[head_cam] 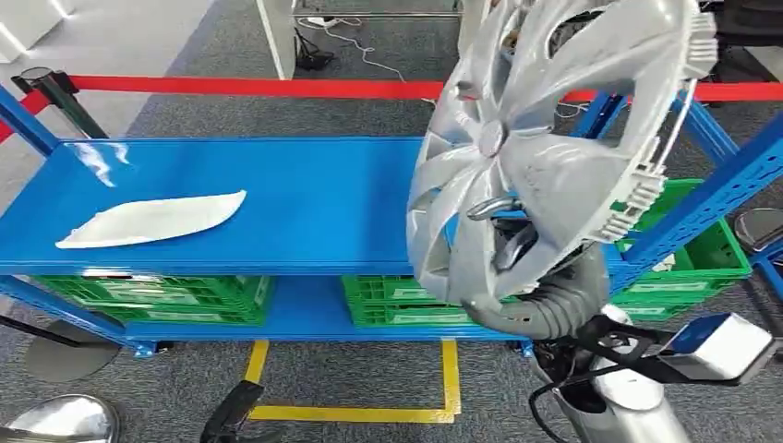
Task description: Take the parts from the cabinet and place them on the table.
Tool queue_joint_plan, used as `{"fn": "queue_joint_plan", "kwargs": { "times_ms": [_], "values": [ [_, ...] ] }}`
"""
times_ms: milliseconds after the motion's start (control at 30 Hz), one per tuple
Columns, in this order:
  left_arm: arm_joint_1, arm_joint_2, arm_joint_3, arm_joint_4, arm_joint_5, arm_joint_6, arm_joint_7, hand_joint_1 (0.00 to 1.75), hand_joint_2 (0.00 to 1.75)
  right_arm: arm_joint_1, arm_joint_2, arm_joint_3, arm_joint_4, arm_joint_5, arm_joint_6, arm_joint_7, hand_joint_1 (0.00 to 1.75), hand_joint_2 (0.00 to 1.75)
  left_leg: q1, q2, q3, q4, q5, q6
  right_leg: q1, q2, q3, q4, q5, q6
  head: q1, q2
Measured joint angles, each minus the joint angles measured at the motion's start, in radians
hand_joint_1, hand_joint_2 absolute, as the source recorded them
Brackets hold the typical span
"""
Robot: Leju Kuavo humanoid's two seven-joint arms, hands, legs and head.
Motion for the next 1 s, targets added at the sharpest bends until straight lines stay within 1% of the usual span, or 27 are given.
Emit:
{"fn": "queue_joint_plan", "kwargs": {
  "times_ms": [467,500,533,567,600,633,667,700,733,767,800,833,867,900,933,967,1000],
  "values": [
    [0.009,0.004,0.001,0.000,0.016,0.007,0.007,0.00,1.75,0.010,-0.006,0.007,0.000,-0.002,0.014,0.000,1.75,1.75,0.000,0.000,-0.001,0.000,0.000,0.000,0.000,-0.001,0.000,0.000,0.000,0.000,0.000,0.000],
    [0.010,0.006,0.002,0.000,0.021,0.006,0.008,0.00,1.75,0.012,-0.006,0.007,0.000,-0.002,0.015,0.000,1.75,1.75,-0.003,0.000,-0.002,0.003,0.000,0.016,-0.008,-0.002,0.005,-0.011,0.009,0.012,0.000,0.000],
    [0.011,0.006,0.003,0.000,0.022,0.007,0.011,0.00,1.75,0.012,-0.006,0.007,0.000,-0.003,0.016,0.000,1.75,1.75,-0.005,0.000,0.002,-0.010,0.008,0.026,-0.008,-0.001,0.011,-0.023,0.015,0.017,-0.002,0.000],
    [0.011,0.005,0.003,0.000,0.023,0.006,0.011,0.00,1.75,0.014,-0.006,0.007,-0.002,-0.003,0.016,0.000,1.75,1.75,0.003,0.002,0.021,-0.041,0.028,0.031,-0.004,-0.002,0.013,-0.034,0.017,0.020,-0.001,0.000],
    [0.011,0.004,0.003,0.000,0.023,0.006,0.011,0.00,1.75,0.015,-0.006,0.007,-0.003,-0.003,0.016,0.001,1.75,1.75,0.005,0.005,0.032,-0.061,0.038,0.030,-0.006,-0.004,0.001,-0.019,-0.002,0.021,0.003,0.000],
    [0.011,0.004,0.004,0.000,0.024,0.006,0.013,0.00,1.75,0.013,-0.006,0.008,-0.003,-0.004,0.017,0.000,1.75,1.75,0.008,0.006,0.032,-0.065,0.042,0.031,-0.006,-0.003,-0.021,0.044,-0.051,0.024,0.009,0.000],
    [0.011,0.004,0.005,0.000,0.026,0.006,0.013,0.00,1.75,0.013,-0.006,0.008,-0.003,-0.005,0.018,0.000,1.75,1.75,0.009,0.006,0.031,-0.065,0.044,0.030,-0.009,-0.004,-0.049,0.118,-0.091,0.028,0.011,0.000],
    [0.013,0.004,0.007,0.000,0.028,0.004,0.014,0.00,1.75,0.017,-0.008,0.008,-0.003,-0.005,0.019,0.000,1.75,1.75,0.010,0.007,0.031,-0.065,0.044,0.030,-0.014,-0.004,-0.081,0.201,-0.127,0.035,0.012,0.000],
    [0.014,0.003,0.009,0.000,0.029,0.003,0.014,0.00,1.75,0.018,-0.009,0.010,-0.003,-0.005,0.021,0.000,1.75,1.75,0.013,0.008,0.031,-0.064,0.044,0.028,-0.019,-0.004,-0.102,0.260,-0.145,0.043,0.011,0.000],
    [0.016,0.003,0.010,0.000,0.029,0.002,0.015,0.00,1.75,0.019,-0.010,0.011,-0.002,-0.005,0.021,0.002,1.75,1.75,0.017,0.008,0.030,-0.063,0.044,0.023,-0.024,-0.005,-0.098,0.264,-0.140,0.050,0.012,0.000],
    [0.017,0.003,0.011,0.000,0.029,0.000,0.016,0.00,1.75,0.020,-0.011,0.012,-0.002,-0.005,0.021,0.002,1.75,1.75,0.023,0.007,0.030,-0.061,0.043,0.015,-0.031,-0.005,-0.075,0.230,-0.118,0.058,0.011,0.000],
    [0.019,0.003,0.012,0.000,0.029,-0.001,0.017,0.00,1.75,0.019,-0.011,0.012,-0.002,-0.005,0.021,0.002,1.75,1.75,0.034,0.005,0.030,-0.056,0.041,0.002,-0.040,-0.007,-0.024,0.148,-0.080,0.069,0.011,0.000],
    [0.019,0.003,0.012,0.000,0.029,-0.001,0.018,0.00,1.75,0.019,-0.011,0.012,-0.002,-0.005,0.021,0.002,1.75,1.75,0.045,0.003,0.028,-0.047,0.036,-0.012,-0.050,-0.009,0.028,0.064,-0.048,0.081,0.012,0.000],
    [0.019,0.006,0.012,0.000,0.029,-0.001,0.018,0.00,1.75,0.017,-0.011,0.012,-0.002,-0.005,0.021,0.002,1.75,1.75,0.045,0.002,0.022,-0.035,0.029,-0.030,-0.050,0.000,0.056,0.017,-0.072,0.102,0.015,0.000],
    [0.017,0.009,0.012,-0.001,0.029,-0.001,0.019,0.00,1.75,0.015,-0.011,0.013,-0.003,-0.005,0.022,0.002,1.75,1.75,0.046,0.000,0.012,-0.016,0.025,-0.042,-0.047,0.016,0.058,0.017,-0.067,0.069,0.031,0.000],
    [0.018,0.008,0.012,-0.001,0.029,0.000,0.020,0.00,1.75,0.017,-0.013,0.013,-0.003,-0.005,0.026,0.001,1.75,1.75,0.043,0.000,0.010,-0.020,0.033,-0.046,-0.045,0.014,0.049,0.027,-0.068,0.049,0.021,0.000],
    [0.020,0.008,0.012,-0.001,0.029,0.000,0.020,0.00,1.75,0.018,-0.013,0.012,-0.002,-0.006,0.026,0.002,1.75,1.75,0.044,0.000,0.008,-0.024,0.042,-0.049,-0.043,0.015,0.040,0.036,-0.066,0.039,0.006,0.000]
  ]
}}
